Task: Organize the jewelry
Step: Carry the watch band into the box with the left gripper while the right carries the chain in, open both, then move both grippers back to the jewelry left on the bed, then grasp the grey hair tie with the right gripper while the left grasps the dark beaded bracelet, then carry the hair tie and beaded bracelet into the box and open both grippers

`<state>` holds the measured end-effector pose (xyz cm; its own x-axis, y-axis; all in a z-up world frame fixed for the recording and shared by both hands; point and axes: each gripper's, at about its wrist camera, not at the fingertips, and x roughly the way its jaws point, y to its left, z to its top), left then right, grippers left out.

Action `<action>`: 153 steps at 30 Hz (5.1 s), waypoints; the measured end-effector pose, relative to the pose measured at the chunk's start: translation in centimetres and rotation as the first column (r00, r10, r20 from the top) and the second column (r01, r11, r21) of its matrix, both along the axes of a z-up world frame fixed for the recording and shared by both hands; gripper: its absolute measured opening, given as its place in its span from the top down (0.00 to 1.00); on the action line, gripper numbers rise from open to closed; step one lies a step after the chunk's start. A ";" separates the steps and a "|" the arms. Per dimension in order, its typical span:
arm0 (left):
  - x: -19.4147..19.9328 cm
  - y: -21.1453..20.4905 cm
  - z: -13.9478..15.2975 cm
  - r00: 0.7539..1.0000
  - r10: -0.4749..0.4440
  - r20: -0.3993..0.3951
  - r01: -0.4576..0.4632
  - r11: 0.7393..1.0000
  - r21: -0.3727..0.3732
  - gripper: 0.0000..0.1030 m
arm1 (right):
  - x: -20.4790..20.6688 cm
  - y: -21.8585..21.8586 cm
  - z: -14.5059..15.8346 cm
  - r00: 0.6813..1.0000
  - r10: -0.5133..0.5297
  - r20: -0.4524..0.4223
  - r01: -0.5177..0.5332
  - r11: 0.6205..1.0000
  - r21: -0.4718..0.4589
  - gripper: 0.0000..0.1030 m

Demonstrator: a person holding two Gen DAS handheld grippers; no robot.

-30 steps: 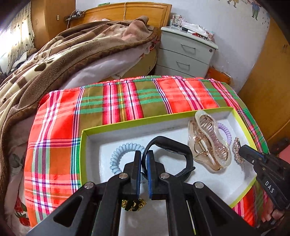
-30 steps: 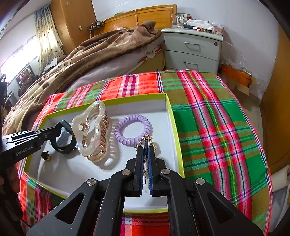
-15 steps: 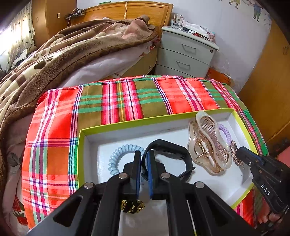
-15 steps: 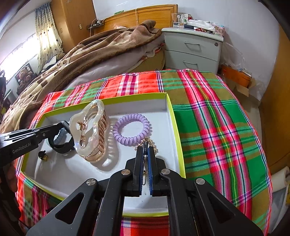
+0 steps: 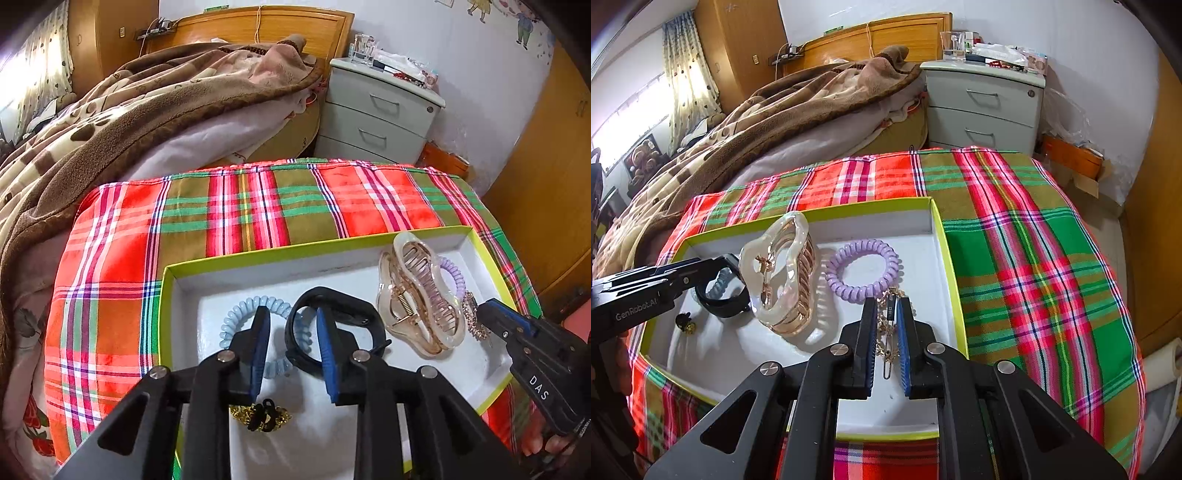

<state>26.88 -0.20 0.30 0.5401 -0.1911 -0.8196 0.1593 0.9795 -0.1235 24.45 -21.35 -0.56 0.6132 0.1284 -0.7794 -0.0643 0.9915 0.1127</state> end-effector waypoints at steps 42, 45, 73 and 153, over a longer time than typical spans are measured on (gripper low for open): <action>-15.2 3.0 3.1 0.996 -0.001 0.091 0.015 0.988 -0.153 0.55 | -12.4 0.1 -0.1 0.998 0.060 0.005 -0.061 0.995 0.082 0.55; -16.1 3.2 2.7 0.996 -0.001 0.086 0.014 0.987 -0.158 0.55 | -12.9 0.6 -0.7 0.998 0.068 -0.006 -0.067 0.996 0.055 0.55; -19.3 3.7 1.0 0.999 0.012 0.043 -0.005 0.988 -0.151 0.55 | -15.0 0.6 -0.9 1.000 0.006 0.026 -0.005 1.000 -0.002 0.99; -16.4 -2.6 2.9 0.987 -0.112 0.115 0.124 0.987 -0.098 0.93 | -17.7 -5.3 3.3 0.975 -0.141 0.173 0.117 0.983 0.144 0.99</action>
<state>10.48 -2.82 3.16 0.5936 -0.3405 -0.7292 0.2909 0.9356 -0.2001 6.79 -26.66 2.70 0.7611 0.1332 -0.6348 0.0317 0.9699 0.2415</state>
